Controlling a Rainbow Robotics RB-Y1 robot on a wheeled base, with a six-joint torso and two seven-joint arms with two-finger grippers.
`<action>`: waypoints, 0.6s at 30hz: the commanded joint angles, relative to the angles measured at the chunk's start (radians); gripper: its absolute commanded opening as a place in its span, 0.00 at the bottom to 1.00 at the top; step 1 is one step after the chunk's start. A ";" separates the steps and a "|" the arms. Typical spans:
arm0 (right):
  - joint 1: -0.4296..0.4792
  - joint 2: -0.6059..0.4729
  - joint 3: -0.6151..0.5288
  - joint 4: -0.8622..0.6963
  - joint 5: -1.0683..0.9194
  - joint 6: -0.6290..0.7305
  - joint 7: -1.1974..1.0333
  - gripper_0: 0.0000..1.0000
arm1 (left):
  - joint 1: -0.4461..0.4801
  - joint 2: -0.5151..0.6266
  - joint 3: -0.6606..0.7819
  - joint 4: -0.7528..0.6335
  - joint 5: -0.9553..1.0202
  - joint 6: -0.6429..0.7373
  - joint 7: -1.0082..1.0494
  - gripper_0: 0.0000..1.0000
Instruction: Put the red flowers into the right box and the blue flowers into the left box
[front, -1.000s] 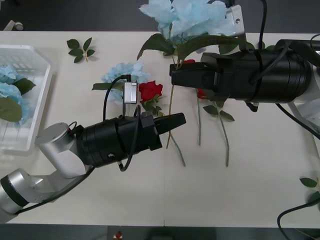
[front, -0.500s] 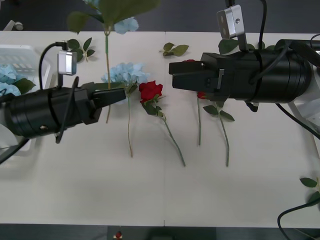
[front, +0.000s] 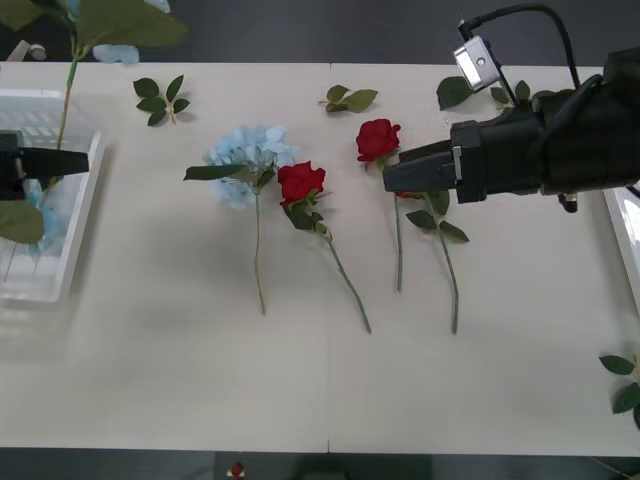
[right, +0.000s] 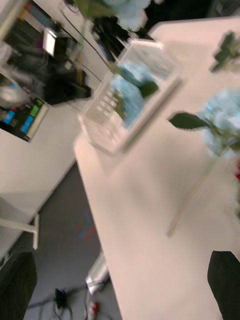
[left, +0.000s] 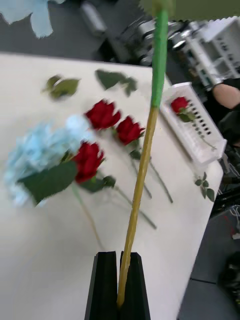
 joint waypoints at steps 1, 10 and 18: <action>-0.075 -0.071 0.006 -0.036 0.139 0.071 -0.214 1.00 | -0.019 0.036 0.138 0.031 -0.166 0.111 0.105 0.00; -0.154 -0.117 0.115 -0.007 0.446 0.192 -0.538 1.00 | -0.019 0.039 0.293 0.010 -0.594 0.302 0.336 0.00; -0.212 -0.068 0.251 0.097 0.733 0.182 -0.711 1.00 | -0.017 0.038 0.368 -0.052 -0.947 0.391 0.402 0.00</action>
